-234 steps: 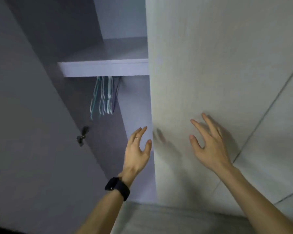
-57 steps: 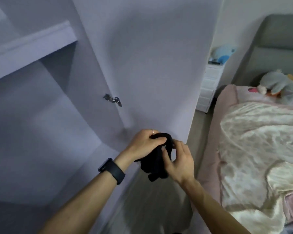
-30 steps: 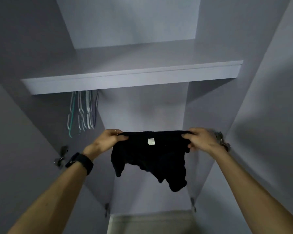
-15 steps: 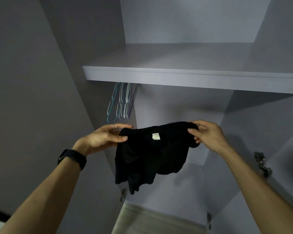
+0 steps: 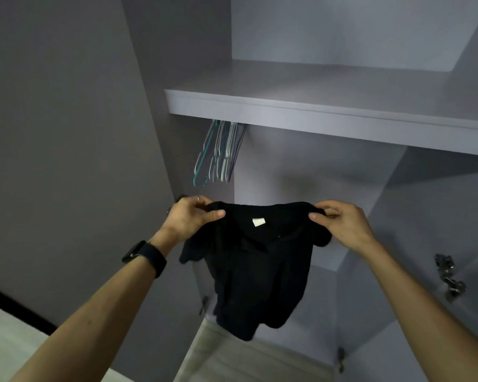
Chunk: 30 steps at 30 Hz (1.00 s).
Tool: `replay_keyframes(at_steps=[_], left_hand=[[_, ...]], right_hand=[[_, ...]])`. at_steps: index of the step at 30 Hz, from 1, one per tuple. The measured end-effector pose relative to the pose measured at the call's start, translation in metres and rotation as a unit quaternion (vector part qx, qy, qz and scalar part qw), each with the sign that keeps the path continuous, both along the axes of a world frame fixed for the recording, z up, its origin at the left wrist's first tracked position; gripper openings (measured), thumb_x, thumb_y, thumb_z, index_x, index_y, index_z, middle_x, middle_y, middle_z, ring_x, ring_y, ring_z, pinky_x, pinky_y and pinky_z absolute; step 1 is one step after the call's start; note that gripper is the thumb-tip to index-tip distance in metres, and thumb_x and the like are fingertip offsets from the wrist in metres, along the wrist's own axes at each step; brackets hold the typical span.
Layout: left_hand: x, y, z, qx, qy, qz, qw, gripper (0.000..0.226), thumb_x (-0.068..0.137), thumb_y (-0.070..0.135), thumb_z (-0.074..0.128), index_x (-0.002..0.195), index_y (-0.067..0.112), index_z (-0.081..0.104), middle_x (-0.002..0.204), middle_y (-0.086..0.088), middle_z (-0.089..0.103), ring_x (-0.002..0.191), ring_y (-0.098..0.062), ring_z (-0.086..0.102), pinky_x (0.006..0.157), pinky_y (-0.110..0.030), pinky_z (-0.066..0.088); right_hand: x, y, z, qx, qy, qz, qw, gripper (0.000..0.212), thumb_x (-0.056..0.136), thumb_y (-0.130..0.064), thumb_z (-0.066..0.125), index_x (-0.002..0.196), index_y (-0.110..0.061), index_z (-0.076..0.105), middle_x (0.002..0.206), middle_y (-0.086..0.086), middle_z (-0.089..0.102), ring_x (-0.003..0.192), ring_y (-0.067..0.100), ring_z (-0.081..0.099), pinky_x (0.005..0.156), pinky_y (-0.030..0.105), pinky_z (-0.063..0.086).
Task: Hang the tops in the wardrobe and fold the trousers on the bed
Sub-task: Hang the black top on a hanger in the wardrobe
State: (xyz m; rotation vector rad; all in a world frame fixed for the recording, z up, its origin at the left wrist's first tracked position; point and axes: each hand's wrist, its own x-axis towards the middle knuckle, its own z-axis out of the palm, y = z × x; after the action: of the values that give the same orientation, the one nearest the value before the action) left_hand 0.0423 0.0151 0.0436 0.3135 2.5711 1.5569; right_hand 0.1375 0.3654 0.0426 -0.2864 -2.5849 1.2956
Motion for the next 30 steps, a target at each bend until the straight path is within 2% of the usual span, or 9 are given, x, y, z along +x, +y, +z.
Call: replay_keyframes(at_steps=[2, 5, 8, 10, 12, 16, 21, 26, 30], left_hand=[[0.0, 0.005, 0.007, -0.003, 0.032, 0.001, 0.999, 0.025, 0.073, 0.044, 0.087, 0.085, 0.027, 0.073, 0.078, 0.009, 0.076, 0.071, -0.005, 0.072, 0.061, -0.014, 0.055], [0.004, 0.027, 0.021, -0.03, 0.097, -0.025, 0.995, 0.029, 0.071, 0.046, 0.088, 0.092, 0.036, 0.07, 0.08, 0.013, 0.074, 0.076, 0.005, 0.069, 0.065, -0.006, 0.05], [0.012, 0.051, 0.034, -0.088, 0.14, -0.107, 0.98, 0.056, 0.073, 0.051, 0.086, 0.123, 0.048, 0.061, 0.087, 0.018, 0.067, 0.081, 0.007, 0.065, 0.074, -0.002, 0.046], [0.013, 0.062, 0.037, -0.13, 0.153, -0.148, 0.968, 0.064, 0.077, 0.051, 0.083, 0.135, 0.047, 0.056, 0.095, 0.014, 0.068, 0.087, 0.001, 0.066, 0.085, -0.012, 0.049], [0.012, 0.067, 0.038, -0.138, 0.164, -0.159, 0.964, 0.056, 0.08, 0.046, 0.082, 0.133, 0.041, 0.063, 0.104, 0.008, 0.073, 0.089, -0.002, 0.065, 0.086, -0.011, 0.048], [0.003, 0.059, 0.034, -0.131, 0.187, -0.124, 0.966, 0.032, 0.084, 0.043, 0.079, 0.115, 0.034, 0.074, 0.099, 0.012, 0.074, 0.077, 0.004, 0.059, 0.065, 0.001, 0.038], [0.0, 0.049, 0.019, -0.126, 0.174, -0.106, 0.971, 0.023, 0.088, 0.043, 0.075, 0.109, 0.035, 0.071, 0.099, 0.013, 0.068, 0.078, 0.002, 0.059, 0.063, -0.006, 0.04], [0.004, 0.039, 0.01, -0.129, 0.166, -0.103, 0.972, 0.024, 0.09, 0.047, 0.071, 0.113, 0.04, 0.069, 0.104, 0.012, 0.068, 0.09, -0.009, 0.063, 0.082, -0.033, 0.056], [0.01, 0.028, 0.012, -0.207, 0.261, -0.048, 0.942, 0.027, 0.094, 0.05, 0.065, 0.116, 0.035, 0.069, 0.108, 0.012, 0.056, 0.104, -0.014, 0.051, 0.081, -0.036, 0.05]], right_hand=[[0.001, -0.007, 0.01, 0.007, -0.004, 0.021, 1.0, 0.022, 0.083, -0.036, 0.082, 0.087, -0.054, 0.07, 0.085, -0.026, 0.072, 0.088, -0.016, 0.063, 0.07, 0.002, 0.045], [-0.004, -0.025, 0.022, 0.004, -0.007, 0.073, 0.997, 0.022, 0.081, -0.03, 0.084, 0.093, -0.047, 0.077, 0.088, -0.022, 0.074, 0.088, -0.011, 0.066, 0.073, 0.003, 0.047], [-0.017, -0.047, 0.031, 0.019, -0.015, 0.109, 0.994, 0.025, 0.081, -0.03, 0.085, 0.103, -0.04, 0.078, 0.091, -0.017, 0.075, 0.085, -0.006, 0.069, 0.079, 0.008, 0.05], [-0.024, -0.06, 0.039, 0.022, -0.031, 0.133, 0.99, 0.031, 0.083, -0.029, 0.084, 0.112, -0.035, 0.076, 0.097, -0.018, 0.072, 0.09, -0.006, 0.068, 0.084, 0.009, 0.048], [-0.03, -0.068, 0.045, 0.002, -0.05, 0.154, 0.987, 0.034, 0.085, -0.023, 0.082, 0.118, -0.029, 0.074, 0.102, -0.014, 0.071, 0.097, -0.002, 0.067, 0.09, 0.013, 0.048], [-0.036, -0.078, 0.049, -0.052, -0.046, 0.158, 0.985, 0.023, 0.084, -0.016, 0.082, 0.105, -0.023, 0.074, 0.092, -0.005, 0.078, 0.09, 0.008, 0.074, 0.087, 0.021, 0.055], [-0.041, -0.087, 0.038, -0.088, -0.038, 0.15, 0.984, 0.02, 0.081, -0.018, 0.085, 0.1, -0.02, 0.078, 0.091, -0.002, 0.079, 0.088, 0.013, 0.076, 0.086, 0.026, 0.057], [-0.048, -0.093, 0.026, -0.084, -0.05, 0.185, 0.978, 0.019, 0.085, -0.02, 0.081, 0.103, -0.024, 0.076, 0.094, -0.006, 0.079, 0.091, 0.01, 0.075, 0.082, 0.018, 0.053], [-0.058, -0.099, 0.024, -0.08, -0.048, 0.206, 0.974, 0.017, 0.088, -0.023, 0.079, 0.104, -0.025, 0.075, 0.095, -0.008, 0.079, 0.093, 0.009, 0.074, 0.085, 0.023, 0.056]])
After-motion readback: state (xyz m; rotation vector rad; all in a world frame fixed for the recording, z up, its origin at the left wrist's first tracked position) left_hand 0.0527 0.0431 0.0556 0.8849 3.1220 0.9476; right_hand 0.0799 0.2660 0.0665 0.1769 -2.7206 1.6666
